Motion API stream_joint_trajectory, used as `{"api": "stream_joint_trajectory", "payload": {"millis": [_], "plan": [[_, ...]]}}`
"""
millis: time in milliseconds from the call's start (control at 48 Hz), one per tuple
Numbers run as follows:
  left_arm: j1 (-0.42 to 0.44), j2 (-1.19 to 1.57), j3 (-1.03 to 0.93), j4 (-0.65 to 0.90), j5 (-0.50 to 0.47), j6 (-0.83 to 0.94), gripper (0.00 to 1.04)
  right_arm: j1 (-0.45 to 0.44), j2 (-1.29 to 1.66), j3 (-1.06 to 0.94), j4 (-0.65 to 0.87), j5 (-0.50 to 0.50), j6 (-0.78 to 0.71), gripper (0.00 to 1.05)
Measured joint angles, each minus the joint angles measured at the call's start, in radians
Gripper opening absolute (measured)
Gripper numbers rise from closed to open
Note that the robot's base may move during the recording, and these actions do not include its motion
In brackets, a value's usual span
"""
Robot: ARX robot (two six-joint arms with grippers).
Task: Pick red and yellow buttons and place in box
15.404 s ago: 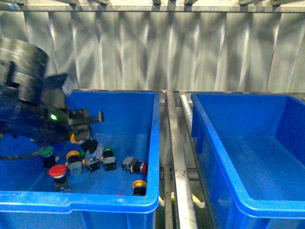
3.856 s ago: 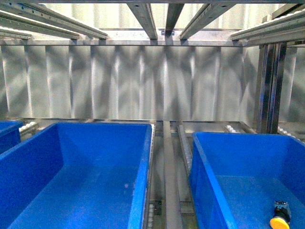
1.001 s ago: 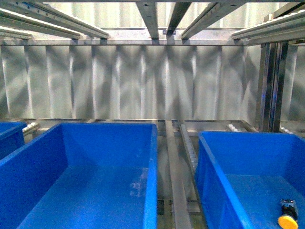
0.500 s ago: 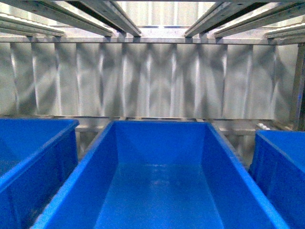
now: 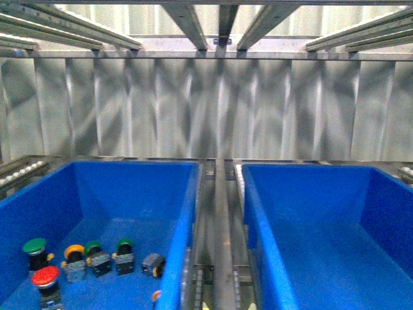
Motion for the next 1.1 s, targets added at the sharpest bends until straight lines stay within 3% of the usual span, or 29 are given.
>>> {"api": "stream_joint_trajectory", "payload": {"millis": [709,750,813,917,1105], "plan": [[0.000,0.000,0.000,0.000,0.000,0.000,0.97,0.000,0.000,-0.001,0.000,-0.003,-0.001,0.98],[0.004,0.025,0.022,-0.074,0.053,-0.043,0.97,-0.001,0.000,-0.001,0.000,-0.003,-0.001,0.98],[-0.019,0.098,0.068,-0.153,0.041,-0.109,0.97,-0.001,0.000,-0.001,0.000,-0.003,-0.001,0.98],[-0.084,0.317,0.186,-0.031,-0.028,-0.153,0.97,0.000,0.000,-0.001,0.000,-0.003,-0.001,0.98],[-0.117,0.647,0.418,0.174,-0.067,-0.146,0.97,0.000,0.000,-0.001,0.000,-0.003,-0.001,0.98]]}}
